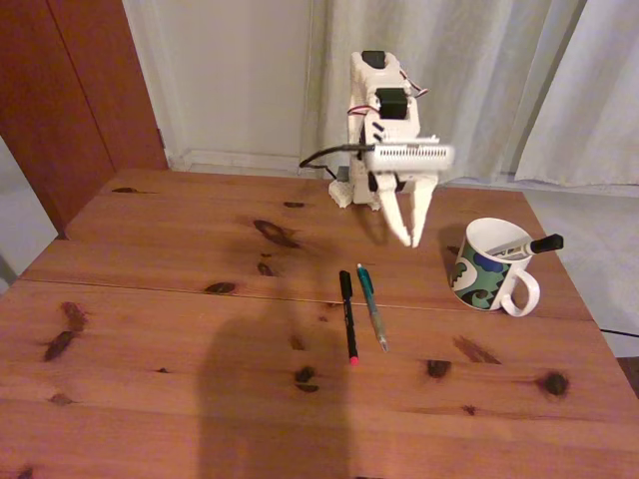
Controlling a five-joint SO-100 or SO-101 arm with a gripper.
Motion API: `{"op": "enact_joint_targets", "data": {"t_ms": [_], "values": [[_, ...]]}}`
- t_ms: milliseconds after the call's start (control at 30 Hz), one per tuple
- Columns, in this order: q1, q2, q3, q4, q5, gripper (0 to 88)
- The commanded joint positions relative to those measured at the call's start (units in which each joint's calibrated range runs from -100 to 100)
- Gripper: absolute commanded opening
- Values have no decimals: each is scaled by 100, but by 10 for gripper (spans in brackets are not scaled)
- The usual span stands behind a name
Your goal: Clean up the desk and place the pens and markers into the cup
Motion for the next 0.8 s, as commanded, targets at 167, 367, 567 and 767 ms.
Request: {"op": "enact_joint_targets", "data": {"t_ms": [167,367,567,767], "values": [[349,671,-327,402,343,5],[357,1259,-327,394,505,5],[357,1515,-318,325,505,5],[349,1582,-246,316,468,5]]}}
